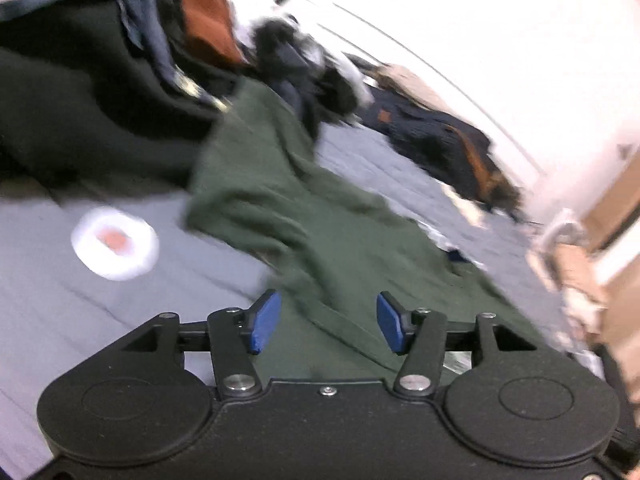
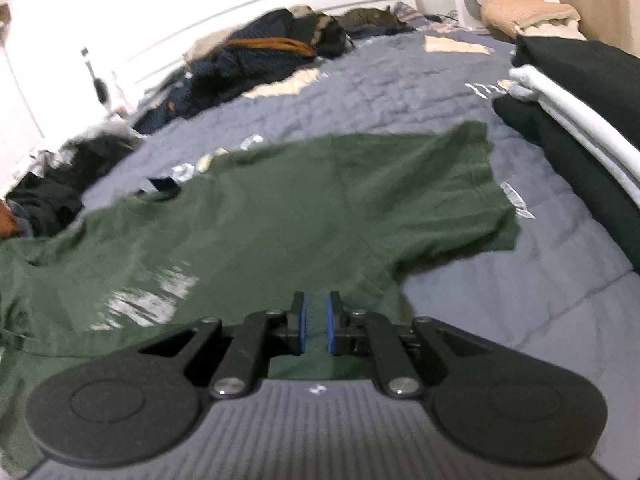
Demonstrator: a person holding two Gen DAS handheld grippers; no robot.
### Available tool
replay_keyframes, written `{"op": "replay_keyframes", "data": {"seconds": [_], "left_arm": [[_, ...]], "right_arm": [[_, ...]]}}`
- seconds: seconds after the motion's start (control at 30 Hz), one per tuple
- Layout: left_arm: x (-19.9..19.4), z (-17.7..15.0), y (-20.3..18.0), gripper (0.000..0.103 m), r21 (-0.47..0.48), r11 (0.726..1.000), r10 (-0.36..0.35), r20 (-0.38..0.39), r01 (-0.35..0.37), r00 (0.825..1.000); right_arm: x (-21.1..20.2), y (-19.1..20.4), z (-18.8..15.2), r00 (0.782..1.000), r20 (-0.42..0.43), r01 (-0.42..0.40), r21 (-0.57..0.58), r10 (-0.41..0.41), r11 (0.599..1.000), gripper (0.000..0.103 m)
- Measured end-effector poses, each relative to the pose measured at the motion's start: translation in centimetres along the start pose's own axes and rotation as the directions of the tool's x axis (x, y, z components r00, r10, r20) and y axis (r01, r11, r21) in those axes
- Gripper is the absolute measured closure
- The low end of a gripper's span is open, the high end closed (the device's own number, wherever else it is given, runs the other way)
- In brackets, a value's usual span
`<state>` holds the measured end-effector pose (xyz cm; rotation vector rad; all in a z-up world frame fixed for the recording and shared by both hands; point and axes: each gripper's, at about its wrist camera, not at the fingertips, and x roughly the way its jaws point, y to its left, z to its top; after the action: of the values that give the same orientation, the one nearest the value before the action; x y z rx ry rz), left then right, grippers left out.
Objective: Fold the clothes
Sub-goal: 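Open both grippers and smooth the shirt flat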
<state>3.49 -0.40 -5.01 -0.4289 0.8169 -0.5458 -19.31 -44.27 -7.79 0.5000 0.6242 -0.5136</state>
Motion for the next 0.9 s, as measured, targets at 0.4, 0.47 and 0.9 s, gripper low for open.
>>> {"op": "replay_keyframes", "data": {"seconds": [0.4, 0.47, 0.9], "left_arm": [[0.7, -3.4, 4.5, 0.049, -0.169, 0.972, 0.135, -0.172, -0.164, 0.976], [0.0, -3.8, 4.1, 0.049, -0.147, 0.974, 0.146, -0.163, -0.17, 0.976], [-2.8, -4.8, 1.2, 0.045, -0.111, 0.994, -0.002, -0.062, -0.005, 0.998]], "right_arm": [[1.0, 0.4, -0.7, 0.997, -0.077, -0.015, 0.022, 0.017, 1.0, 0.076], [0.8, -0.1, -0.6, 0.997, -0.075, -0.01, 0.05, 0.014, 0.999, 0.076], [-1.4, 3.7, -1.3, 0.964, -0.083, -0.254, 0.006, 0.254, 0.967, 0.063]]}}
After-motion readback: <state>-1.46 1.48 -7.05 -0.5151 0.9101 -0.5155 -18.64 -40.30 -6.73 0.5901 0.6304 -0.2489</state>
